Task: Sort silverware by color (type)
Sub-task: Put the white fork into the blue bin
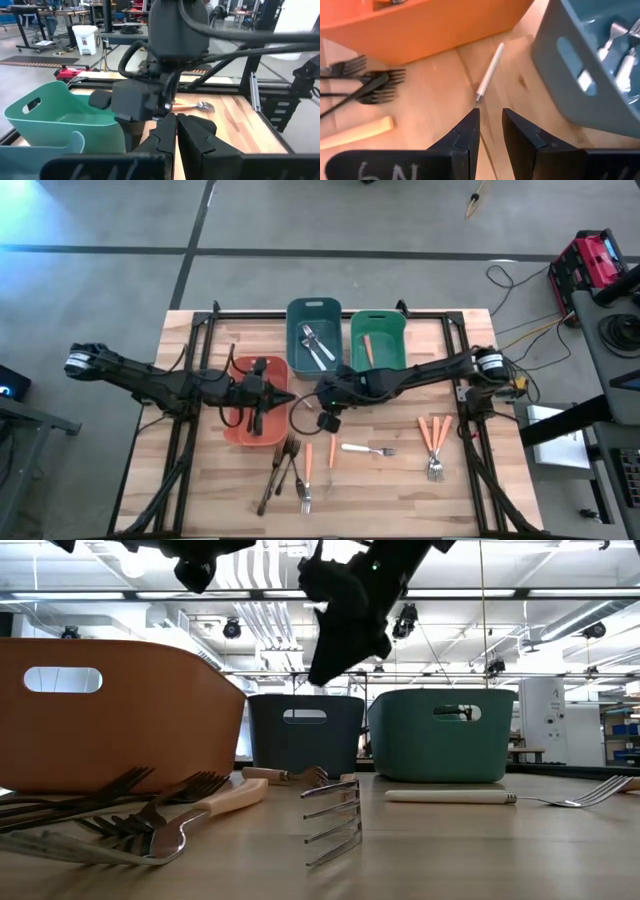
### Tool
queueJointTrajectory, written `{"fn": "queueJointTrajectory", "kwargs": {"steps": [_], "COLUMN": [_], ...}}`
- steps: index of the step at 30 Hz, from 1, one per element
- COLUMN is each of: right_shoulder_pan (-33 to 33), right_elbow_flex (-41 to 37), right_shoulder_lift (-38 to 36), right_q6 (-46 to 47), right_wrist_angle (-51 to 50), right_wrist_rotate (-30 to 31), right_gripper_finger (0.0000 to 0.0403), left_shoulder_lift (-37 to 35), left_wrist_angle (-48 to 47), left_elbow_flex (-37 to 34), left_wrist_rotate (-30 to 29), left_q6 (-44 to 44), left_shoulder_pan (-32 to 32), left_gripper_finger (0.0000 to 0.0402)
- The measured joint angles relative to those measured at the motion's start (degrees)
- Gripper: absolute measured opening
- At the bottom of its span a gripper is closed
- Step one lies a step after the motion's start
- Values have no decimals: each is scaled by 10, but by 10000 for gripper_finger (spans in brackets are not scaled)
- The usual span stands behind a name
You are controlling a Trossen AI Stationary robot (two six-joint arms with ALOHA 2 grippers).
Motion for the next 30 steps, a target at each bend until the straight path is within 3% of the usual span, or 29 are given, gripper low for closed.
{"fn": "queueJointTrajectory", "kwargs": {"steps": [13, 24, 30], "right_shoulder_pan": [6, 13, 34], "right_elbow_flex": [-1, -1, 0], "right_shoulder_lift": [63, 71, 94], "right_q6": [-15, -16, -56], "right_wrist_angle": [24, 49, 84], "right_wrist_rotate": [0, -1, -6], "right_gripper_finger": [75, 61, 84], "left_shoulder_lift": [-20, -22, -22], "left_wrist_angle": [-19, -33, -35], "left_elbow_flex": [0, 0, 0], "left_wrist_rotate": [-26, -36, -36], "left_q6": [28, 37, 37], "left_shoulder_pan": [-3, -3, -3], "left_gripper_finger": [0, 0, 0]}}
